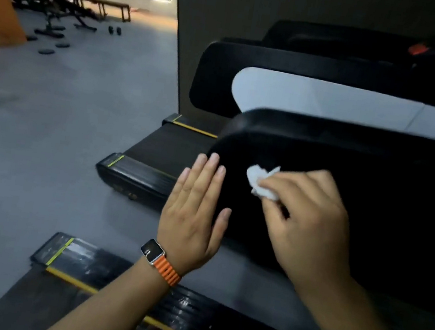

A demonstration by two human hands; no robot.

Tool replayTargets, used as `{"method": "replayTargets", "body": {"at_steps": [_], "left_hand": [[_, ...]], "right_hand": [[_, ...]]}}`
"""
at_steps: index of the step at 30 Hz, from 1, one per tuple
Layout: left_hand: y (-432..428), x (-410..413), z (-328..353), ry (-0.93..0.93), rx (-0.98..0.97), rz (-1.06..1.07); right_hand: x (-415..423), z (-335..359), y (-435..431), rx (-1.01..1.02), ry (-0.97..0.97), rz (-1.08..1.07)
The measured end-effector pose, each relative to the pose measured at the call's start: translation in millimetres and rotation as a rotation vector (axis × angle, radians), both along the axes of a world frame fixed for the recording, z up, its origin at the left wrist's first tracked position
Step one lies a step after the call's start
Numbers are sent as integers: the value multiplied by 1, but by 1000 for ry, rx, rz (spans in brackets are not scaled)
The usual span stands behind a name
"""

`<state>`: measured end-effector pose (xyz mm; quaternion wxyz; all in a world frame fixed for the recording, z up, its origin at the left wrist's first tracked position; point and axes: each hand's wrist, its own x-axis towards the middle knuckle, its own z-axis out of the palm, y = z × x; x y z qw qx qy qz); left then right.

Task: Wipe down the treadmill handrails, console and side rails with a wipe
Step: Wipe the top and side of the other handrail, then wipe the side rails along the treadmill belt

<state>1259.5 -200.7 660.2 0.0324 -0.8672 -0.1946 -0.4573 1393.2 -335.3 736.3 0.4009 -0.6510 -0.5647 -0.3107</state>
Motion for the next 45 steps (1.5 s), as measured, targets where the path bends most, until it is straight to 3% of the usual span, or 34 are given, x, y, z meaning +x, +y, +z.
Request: {"method": "replayTargets", "body": {"at_steps": [7,13,21,32,38,45], "left_hand": [[-8,-74,126,196,-281,129],[-24,-171,233,265,-482,358],[-83,-359,309,153,-655,857],[-203,-627,307,-1,-832,1478],[-230,-709,317,-35,-901,1657],[-197,-791,300,-55,-938,1751]], "right_hand": [[-61,86,14,-304,633,176],[-127,190,43,-611,890,420],[-300,275,81,-936,796,911],[-590,261,92,-1338,529,1342],[-706,255,98,-1461,469,1457],[-811,235,149,-1574,407,1502]]}}
